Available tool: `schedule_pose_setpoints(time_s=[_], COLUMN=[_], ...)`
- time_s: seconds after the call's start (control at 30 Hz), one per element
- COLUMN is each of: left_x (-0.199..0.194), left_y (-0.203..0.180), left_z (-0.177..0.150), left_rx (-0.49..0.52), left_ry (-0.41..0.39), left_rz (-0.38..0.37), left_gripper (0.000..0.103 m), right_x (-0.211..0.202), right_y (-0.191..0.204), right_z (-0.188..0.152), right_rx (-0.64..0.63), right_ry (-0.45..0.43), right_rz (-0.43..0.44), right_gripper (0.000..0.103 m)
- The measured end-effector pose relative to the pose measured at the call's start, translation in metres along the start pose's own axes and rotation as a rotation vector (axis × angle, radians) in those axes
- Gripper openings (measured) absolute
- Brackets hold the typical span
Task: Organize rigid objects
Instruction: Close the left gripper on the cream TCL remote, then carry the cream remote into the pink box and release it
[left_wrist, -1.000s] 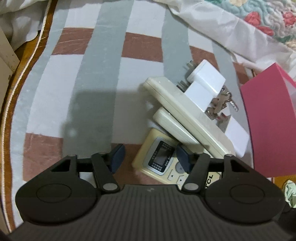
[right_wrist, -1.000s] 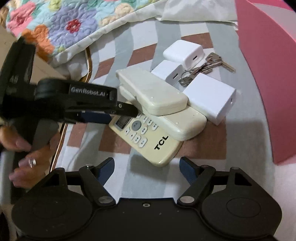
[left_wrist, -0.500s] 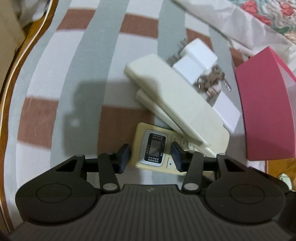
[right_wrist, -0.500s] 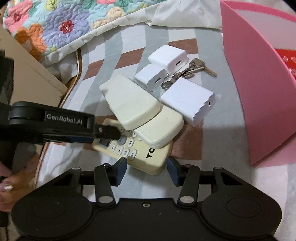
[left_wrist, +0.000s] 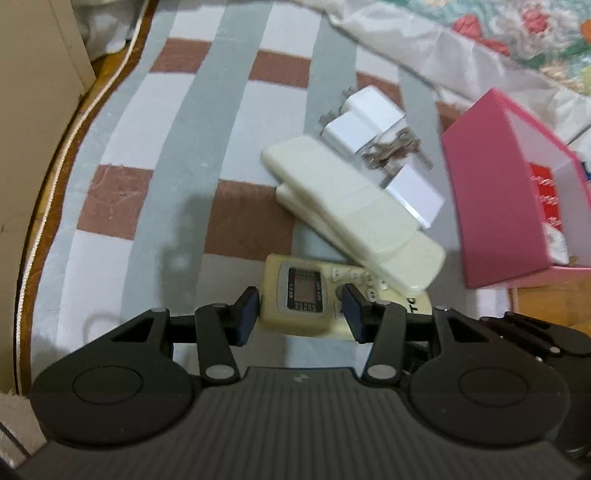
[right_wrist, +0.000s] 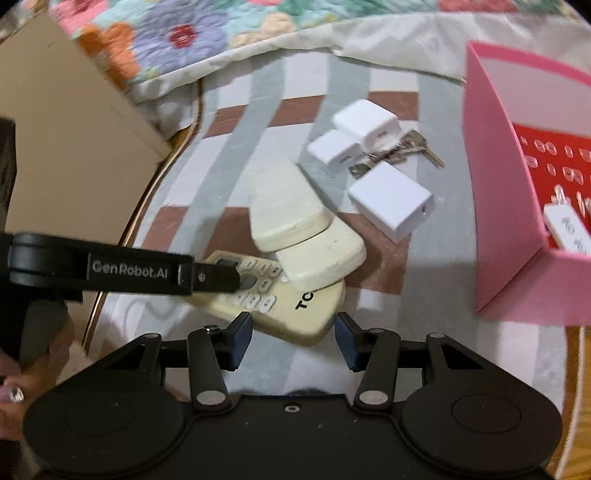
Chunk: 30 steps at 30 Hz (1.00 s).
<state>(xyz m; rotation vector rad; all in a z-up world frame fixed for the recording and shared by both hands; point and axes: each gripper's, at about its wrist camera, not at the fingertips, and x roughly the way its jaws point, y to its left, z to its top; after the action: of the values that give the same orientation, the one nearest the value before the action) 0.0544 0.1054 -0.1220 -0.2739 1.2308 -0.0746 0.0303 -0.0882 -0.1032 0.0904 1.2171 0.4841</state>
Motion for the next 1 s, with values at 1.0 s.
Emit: schedule_pose_setpoints(time_s=[1.0], left_x=[-0.092], left_y=[-0.110], left_z=[0.016], left_rx=[0.227], left_ry=[-0.196], left_rz=[-0.068], left_gripper=[0.047], right_x=[-0.123], right_y=[-0.020], right_z=[0.009], right_rx=[-0.230], right_ry=[-0.277], right_rz=[-0.143], right_gripper=[0.054])
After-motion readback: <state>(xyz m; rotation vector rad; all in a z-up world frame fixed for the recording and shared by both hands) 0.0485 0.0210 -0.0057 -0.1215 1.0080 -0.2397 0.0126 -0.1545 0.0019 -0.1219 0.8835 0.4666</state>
